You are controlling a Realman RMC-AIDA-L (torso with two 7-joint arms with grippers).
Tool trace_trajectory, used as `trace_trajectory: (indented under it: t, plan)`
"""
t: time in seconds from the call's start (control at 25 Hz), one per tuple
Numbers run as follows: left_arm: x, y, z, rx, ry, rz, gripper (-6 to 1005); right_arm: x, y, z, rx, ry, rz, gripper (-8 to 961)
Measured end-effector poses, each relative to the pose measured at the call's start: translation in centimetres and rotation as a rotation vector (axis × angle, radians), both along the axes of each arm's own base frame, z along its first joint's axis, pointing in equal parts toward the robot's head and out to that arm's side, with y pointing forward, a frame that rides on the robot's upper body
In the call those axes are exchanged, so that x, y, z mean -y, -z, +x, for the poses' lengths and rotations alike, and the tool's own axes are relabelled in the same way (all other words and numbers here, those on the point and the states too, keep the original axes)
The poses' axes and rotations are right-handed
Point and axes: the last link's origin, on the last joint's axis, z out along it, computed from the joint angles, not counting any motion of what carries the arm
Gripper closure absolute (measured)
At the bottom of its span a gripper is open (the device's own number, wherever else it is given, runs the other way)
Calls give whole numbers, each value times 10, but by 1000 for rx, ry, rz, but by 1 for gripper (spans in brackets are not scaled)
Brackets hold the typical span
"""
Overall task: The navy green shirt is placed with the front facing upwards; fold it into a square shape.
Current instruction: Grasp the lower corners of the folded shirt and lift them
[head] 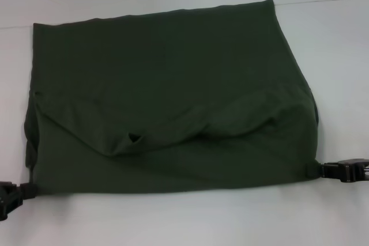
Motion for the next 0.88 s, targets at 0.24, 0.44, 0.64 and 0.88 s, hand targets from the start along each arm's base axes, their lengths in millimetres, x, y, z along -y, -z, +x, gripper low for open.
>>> trace_trajectory:
  t: [0.24,0.44,0.64,0.88]
  plan:
    - [10,1,-1,11,21,-28,986,6,-1,-4,-26,-46,-10,924]
    - [20,1,-3,31,38,-51,985,11,-4,-5,-39,-77,-22,926]
    - [30,-2,-3,58,54,-62,985,16,-4,-5,-36,-100,-42,924]
    - [42,-3,-6,75,50,-76,985,22,-2,-4,-34,-109,-70,926]
